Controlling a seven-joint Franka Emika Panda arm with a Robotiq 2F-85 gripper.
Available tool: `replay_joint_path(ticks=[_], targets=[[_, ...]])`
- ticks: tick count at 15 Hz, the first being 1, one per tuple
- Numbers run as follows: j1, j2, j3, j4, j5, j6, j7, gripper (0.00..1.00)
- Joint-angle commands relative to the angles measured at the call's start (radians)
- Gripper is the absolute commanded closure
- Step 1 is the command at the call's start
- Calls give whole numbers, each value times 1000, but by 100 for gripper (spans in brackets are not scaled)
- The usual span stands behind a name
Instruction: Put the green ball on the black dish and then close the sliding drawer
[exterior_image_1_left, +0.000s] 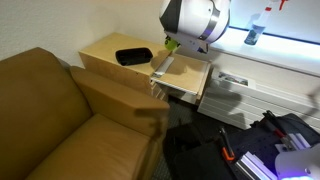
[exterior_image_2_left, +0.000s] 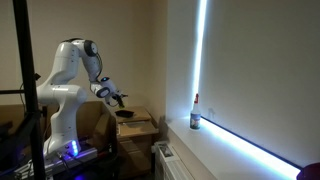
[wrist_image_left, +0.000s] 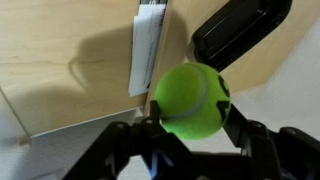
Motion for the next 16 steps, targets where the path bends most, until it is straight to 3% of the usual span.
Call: replay_joint_path(ticks=[1,2,3,5,6,11,14,16], targets=[[-81,-53,187,-27,-118,-28,74,61],[-120,-56,251,-28,-164,-16,104,61],[-41,-10,154,-2,-100,0,68,36],[-74,-23,227,-3,-142,0,104,36],[-79,-28,233,-3,-143,0,104,61],[97,-34,61,25,-118,0,47,61],[115,-65,36,35,-121,2,112,61],[83,-89,39,38,-115,2,185,61]])
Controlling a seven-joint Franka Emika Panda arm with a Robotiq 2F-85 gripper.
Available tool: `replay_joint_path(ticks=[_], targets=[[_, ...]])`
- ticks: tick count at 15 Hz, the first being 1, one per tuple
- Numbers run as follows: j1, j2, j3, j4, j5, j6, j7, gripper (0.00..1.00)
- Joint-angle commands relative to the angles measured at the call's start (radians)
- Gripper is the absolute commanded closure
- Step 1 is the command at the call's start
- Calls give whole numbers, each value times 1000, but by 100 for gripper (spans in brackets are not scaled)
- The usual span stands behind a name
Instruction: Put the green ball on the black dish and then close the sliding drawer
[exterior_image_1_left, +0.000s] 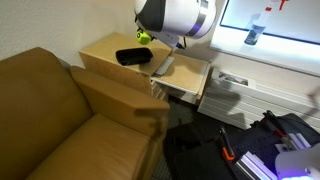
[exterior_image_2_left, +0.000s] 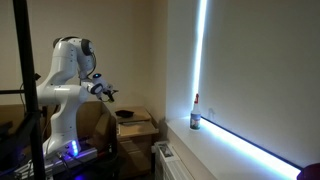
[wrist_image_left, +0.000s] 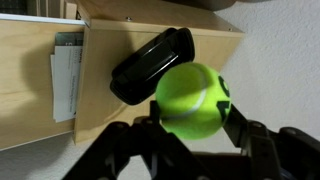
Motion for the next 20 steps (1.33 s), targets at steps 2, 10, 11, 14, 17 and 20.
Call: replay_joint_path(ticks=[2,10,11,14,17,20], targets=[[-15,-26,-9,4,0,0,56,36],[-41,-51,-2,3,-5,-1,91,36],[-41,-51,-2,3,-5,-1,91,36],[-41,-51,-2,3,-5,-1,91,36],[-41,-51,-2,3,-5,-1,91,36],[-41,-51,-1,3,-5,-1,91,61]])
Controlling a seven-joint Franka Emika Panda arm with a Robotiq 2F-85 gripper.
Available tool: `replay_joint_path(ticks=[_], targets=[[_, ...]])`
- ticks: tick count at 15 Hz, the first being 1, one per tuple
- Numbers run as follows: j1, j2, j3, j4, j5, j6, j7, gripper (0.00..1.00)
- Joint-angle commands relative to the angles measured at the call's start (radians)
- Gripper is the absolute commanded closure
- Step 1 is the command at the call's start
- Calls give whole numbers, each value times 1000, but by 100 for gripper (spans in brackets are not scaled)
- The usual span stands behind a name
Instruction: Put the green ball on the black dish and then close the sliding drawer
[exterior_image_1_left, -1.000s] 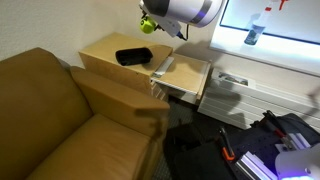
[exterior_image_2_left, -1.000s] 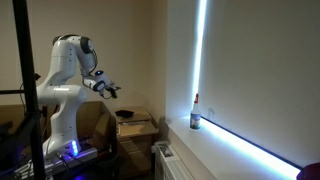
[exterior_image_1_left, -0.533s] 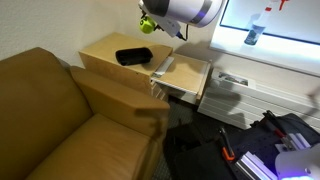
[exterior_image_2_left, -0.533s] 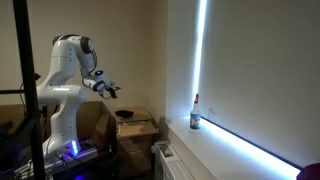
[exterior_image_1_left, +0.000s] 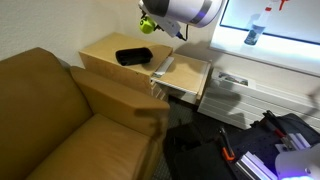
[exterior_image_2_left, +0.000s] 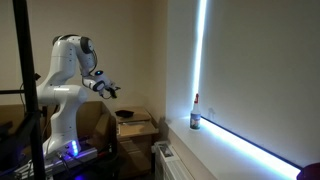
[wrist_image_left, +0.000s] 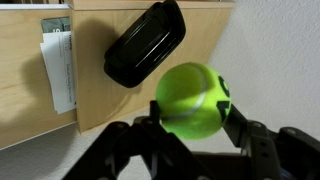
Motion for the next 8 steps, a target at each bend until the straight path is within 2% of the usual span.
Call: replay_joint_path(ticks=[1,2,3,4,5,8], targets=[[39,16,-31,1,33,-4,-33,61],[72,50,-80,22,83,-67,-64,61],[150,116,-179,39,149,-63,-125,61],[151,192,-188,77,148,-93,-100,61],[180,232,-228,95,165,-147,-96,61],[313,316,-387,133,125,-295,-33,61]])
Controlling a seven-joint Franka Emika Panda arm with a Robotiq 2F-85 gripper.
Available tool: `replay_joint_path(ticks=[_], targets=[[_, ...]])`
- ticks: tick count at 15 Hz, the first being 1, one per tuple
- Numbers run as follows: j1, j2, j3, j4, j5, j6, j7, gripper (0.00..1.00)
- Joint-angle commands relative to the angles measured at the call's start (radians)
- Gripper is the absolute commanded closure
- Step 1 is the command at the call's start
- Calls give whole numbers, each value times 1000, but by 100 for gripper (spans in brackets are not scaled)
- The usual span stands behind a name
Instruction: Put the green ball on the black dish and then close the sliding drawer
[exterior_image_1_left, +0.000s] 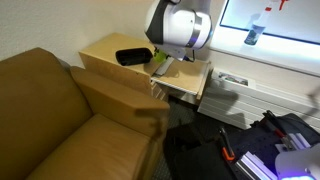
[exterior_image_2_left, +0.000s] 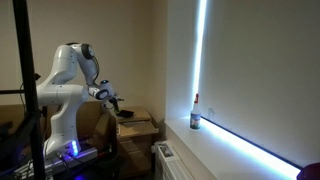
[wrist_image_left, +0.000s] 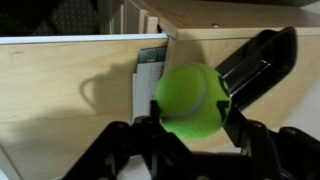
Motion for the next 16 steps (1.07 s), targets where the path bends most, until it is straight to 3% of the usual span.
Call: replay_joint_path(ticks=[1,3,5,7,8,11,12,14,16], targets=[[155,91,-151,71,-25,-80,52,61],[231,50,-187,38,-19,21,58,61],[258,-26,-174,-3,9,139,60,61],[279,-59,-188,-5,31,173,77,61],[263,11,-170,41,10,152,77,36],[273,-41,-183,23,18,160,78,36],[273,-44,-186,19,18,160,78,61],[292,-2,-216,50,41,72,79,61],[279,16,-228,67,55,68,113,61]])
